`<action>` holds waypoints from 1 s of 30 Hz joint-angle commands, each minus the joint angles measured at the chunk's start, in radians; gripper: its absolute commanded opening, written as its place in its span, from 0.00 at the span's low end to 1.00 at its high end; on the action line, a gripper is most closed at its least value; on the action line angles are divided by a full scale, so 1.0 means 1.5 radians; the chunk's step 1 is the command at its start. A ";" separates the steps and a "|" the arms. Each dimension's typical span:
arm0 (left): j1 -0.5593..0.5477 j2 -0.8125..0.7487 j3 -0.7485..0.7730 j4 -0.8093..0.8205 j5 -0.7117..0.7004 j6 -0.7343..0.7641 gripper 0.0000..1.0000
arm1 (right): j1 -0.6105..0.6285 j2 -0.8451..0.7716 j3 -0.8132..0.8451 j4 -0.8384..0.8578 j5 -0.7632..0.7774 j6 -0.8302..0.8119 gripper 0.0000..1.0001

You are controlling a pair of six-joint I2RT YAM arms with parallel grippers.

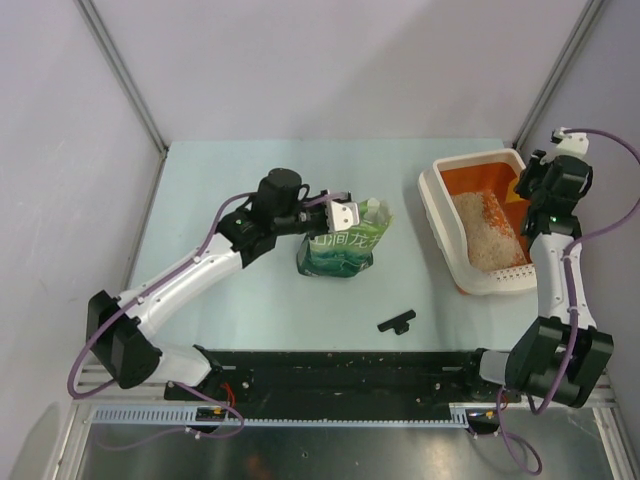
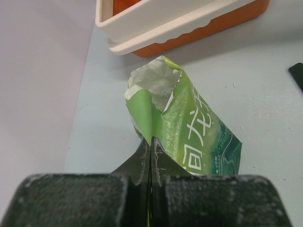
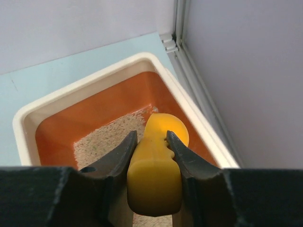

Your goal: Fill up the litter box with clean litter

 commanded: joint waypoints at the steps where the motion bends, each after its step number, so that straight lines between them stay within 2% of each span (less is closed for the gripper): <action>1: -0.011 0.010 0.035 0.050 0.009 0.001 0.00 | 0.004 -0.045 0.037 0.050 0.008 -0.145 0.00; 4: -0.010 0.016 0.042 0.050 0.001 -0.006 0.00 | 0.005 -0.082 0.036 0.043 -0.026 -0.131 0.00; 7: -0.006 0.017 0.046 0.051 -0.014 -0.019 0.00 | 0.009 -0.128 0.041 0.010 -0.162 -0.087 0.00; 11: 0.003 0.015 0.049 0.051 -0.053 -0.027 0.00 | 0.072 -0.145 0.057 -0.059 -0.359 -0.032 0.00; 14: 0.017 0.011 0.056 0.051 -0.076 -0.040 0.00 | 0.138 -0.147 0.066 -0.117 -0.413 -0.024 0.00; 18: 0.050 -0.004 0.062 0.051 -0.088 -0.055 0.00 | 0.201 -0.126 0.073 -0.246 -0.471 -0.083 0.00; 22: 0.077 -0.026 0.054 0.052 -0.094 -0.062 0.00 | 0.238 -0.089 0.073 -0.357 -0.483 -0.145 0.00; 27: 0.113 -0.069 0.024 0.054 -0.092 -0.064 0.00 | 0.291 0.000 0.092 -0.493 -0.499 -0.271 0.00; 30: 0.120 -0.093 0.007 0.056 -0.095 -0.065 0.00 | 0.322 0.066 0.109 -0.549 -0.493 -0.300 0.00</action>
